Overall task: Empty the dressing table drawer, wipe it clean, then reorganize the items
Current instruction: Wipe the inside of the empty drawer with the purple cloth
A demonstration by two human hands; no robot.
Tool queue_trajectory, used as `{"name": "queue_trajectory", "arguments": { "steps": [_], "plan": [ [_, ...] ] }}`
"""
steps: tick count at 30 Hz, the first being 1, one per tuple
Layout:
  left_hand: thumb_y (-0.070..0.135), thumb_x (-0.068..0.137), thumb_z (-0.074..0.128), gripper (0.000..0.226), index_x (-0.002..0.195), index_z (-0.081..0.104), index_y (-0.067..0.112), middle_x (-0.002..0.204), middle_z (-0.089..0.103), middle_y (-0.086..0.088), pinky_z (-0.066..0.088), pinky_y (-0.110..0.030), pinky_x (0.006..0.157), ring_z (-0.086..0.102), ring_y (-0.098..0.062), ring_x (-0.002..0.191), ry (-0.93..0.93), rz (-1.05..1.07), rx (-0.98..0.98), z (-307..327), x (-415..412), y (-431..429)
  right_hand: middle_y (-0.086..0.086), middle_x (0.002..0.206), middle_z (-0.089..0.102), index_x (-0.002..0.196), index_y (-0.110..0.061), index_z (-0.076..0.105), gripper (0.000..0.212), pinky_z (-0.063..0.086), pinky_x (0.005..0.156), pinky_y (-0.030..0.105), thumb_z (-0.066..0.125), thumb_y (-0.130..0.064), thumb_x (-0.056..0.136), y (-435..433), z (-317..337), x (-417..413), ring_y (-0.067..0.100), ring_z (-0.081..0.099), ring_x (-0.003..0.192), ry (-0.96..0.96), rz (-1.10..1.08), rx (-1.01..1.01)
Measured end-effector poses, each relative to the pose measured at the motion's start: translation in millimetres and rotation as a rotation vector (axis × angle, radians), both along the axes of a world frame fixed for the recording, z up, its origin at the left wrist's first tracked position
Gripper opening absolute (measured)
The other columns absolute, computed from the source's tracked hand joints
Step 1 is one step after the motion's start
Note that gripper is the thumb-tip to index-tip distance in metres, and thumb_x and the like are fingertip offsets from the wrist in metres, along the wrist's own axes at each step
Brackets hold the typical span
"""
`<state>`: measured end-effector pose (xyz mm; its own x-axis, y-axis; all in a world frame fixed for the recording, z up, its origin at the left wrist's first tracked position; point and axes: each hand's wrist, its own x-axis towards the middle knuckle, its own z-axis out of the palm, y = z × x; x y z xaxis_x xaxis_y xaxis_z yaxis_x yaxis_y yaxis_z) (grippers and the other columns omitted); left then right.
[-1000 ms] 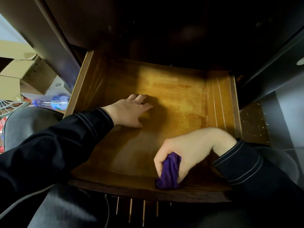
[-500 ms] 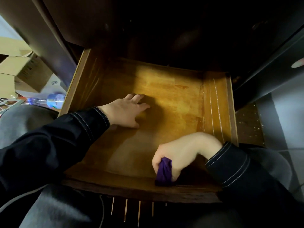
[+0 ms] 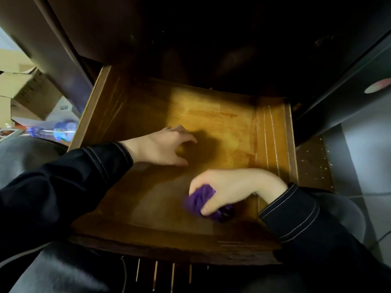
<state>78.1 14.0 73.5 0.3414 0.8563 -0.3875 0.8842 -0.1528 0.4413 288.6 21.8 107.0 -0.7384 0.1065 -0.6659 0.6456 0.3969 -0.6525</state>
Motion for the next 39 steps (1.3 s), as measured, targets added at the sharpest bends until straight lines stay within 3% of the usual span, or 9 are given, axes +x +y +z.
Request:
{"name": "queue_trajectory", "arguments": {
  "steps": [4,7,11,14,18,20,27,31,39],
  "plan": [
    [0.004,0.076,0.072,0.068,0.137,0.049,0.022,0.126,0.062,-0.003,0.06,-0.038,0.079,0.067,-0.024,0.106,-0.614,0.185,-0.383,22.0,1.7,-0.5,-0.007,0.116,0.062,0.13,-0.027,0.05,0.058,0.059,0.085,0.025,0.081,-0.031,0.082,14.9,13.0,6.7,0.008,0.065,0.102,0.12,-0.59,0.037],
    [0.004,0.081,0.077,0.072,0.141,0.045,0.027,0.127,0.062,-0.008,0.06,-0.04,0.083,0.071,-0.029,0.103,-0.841,0.195,-0.569,27.2,3.1,-5.5,-0.005,0.138,0.052,0.146,-0.03,0.037,0.083,0.054,0.1,0.033,0.084,-0.037,0.078,12.6,16.8,14.4,0.009,0.057,0.121,0.155,-0.663,0.018],
    [0.009,0.084,0.079,0.054,0.13,0.055,0.022,0.113,0.07,-0.008,0.061,-0.042,0.079,0.073,-0.029,0.096,-0.86,0.186,-0.46,21.3,15.6,-12.8,-0.017,0.147,0.044,0.145,-0.054,0.033,0.082,0.052,0.104,0.036,0.075,-0.06,0.074,5.6,33.9,37.4,0.004,0.053,0.13,0.162,-0.51,-0.002],
    [0.006,0.085,0.065,0.032,0.115,0.067,0.016,0.103,0.074,-0.001,0.056,-0.041,0.087,0.07,-0.025,0.094,-0.771,0.073,-0.375,16.7,25.7,-19.8,-0.029,0.129,0.053,0.13,-0.049,0.052,0.047,0.052,0.097,0.029,0.055,-0.059,0.084,17.0,40.0,59.5,-0.008,0.057,0.111,0.131,-0.422,0.476],
    [0.006,0.092,0.061,0.023,0.105,0.071,0.022,0.102,0.071,0.007,0.051,-0.022,0.079,0.067,-0.011,0.09,-0.584,-0.079,-0.319,13.4,33.4,-29.8,-0.013,0.113,0.065,0.106,-0.028,0.072,0.02,0.034,0.114,0.046,0.054,-0.024,0.098,30.3,17.2,81.7,0.014,0.048,0.123,0.119,-0.19,1.155],
    [0.014,0.092,0.064,0.021,0.108,0.069,0.028,0.108,0.061,0.013,0.048,-0.02,0.082,0.06,-0.003,0.093,-0.506,-0.147,-0.328,12.1,34.7,-33.9,-0.012,0.103,0.068,0.098,-0.028,0.075,0.017,0.021,0.117,0.038,0.059,-0.021,0.096,34.1,5.3,84.8,0.017,0.053,0.117,0.145,-0.171,1.203],
    [0.039,0.091,0.072,0.027,0.113,0.064,0.025,0.105,0.064,0.011,0.05,-0.032,0.077,0.06,-0.009,0.091,-0.459,-0.325,-0.487,-1.3,64.7,-56.5,-0.017,0.084,0.068,0.092,-0.029,0.075,0.016,0.034,0.097,0.031,0.059,-0.026,0.092,36.7,-0.9,80.6,0.009,0.057,0.087,0.217,-0.332,1.21],
    [0.027,0.096,0.066,0.023,0.115,0.069,0.015,0.11,0.07,-0.004,0.054,-0.044,0.087,0.066,-0.022,0.098,-0.472,-0.238,-0.471,-10.0,85.6,-60.2,-0.017,0.076,0.065,0.089,-0.027,0.075,0.013,0.037,0.096,0.033,0.063,-0.022,0.089,36.2,0.2,79.1,0.009,0.056,0.078,0.227,-0.363,1.223],
    [0.024,0.095,0.066,0.014,0.103,0.066,0.013,0.091,0.064,0.007,0.046,-0.019,0.064,0.058,-0.005,0.076,-0.524,-0.405,-0.586,6.3,86.1,-51.0,-0.018,0.07,0.056,0.086,-0.023,0.076,0.012,0.038,0.094,0.032,0.065,-0.018,0.088,32.3,2.6,75.9,0.008,0.052,0.074,0.236,-0.384,1.232]
  ]
}}
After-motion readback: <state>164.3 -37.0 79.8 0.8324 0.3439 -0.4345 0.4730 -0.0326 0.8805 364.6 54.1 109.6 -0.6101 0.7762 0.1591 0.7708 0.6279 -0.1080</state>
